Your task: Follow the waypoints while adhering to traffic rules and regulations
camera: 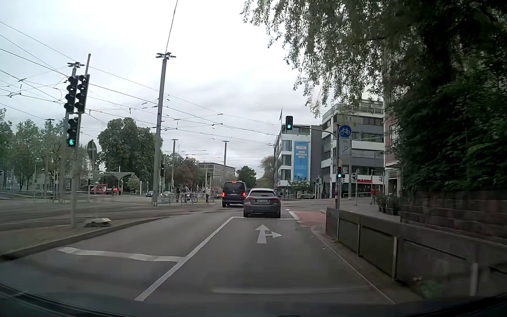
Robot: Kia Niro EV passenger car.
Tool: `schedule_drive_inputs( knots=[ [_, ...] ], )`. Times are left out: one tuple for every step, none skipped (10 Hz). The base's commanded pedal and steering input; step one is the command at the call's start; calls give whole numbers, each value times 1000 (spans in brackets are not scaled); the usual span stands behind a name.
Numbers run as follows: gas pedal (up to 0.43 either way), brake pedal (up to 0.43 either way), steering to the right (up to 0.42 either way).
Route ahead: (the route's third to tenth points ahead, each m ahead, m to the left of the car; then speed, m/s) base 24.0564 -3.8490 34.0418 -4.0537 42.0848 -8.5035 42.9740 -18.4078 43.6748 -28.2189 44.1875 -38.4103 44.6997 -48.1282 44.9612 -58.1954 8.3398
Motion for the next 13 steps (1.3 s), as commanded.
schedule_drive_inputs(
  knots=[
    [28,0,0],
    [28,0,-1],
    [0,0,-1],
    [0,0,-2],
    [0,0,-2],
    [0,0,-2],
    [0,0,0],
    [0,0,-1],
    [0,0,-1],
    [0,0,0],
    [0,0,0],
    [0,0,0],
    [0,0,-3]
  ],
)
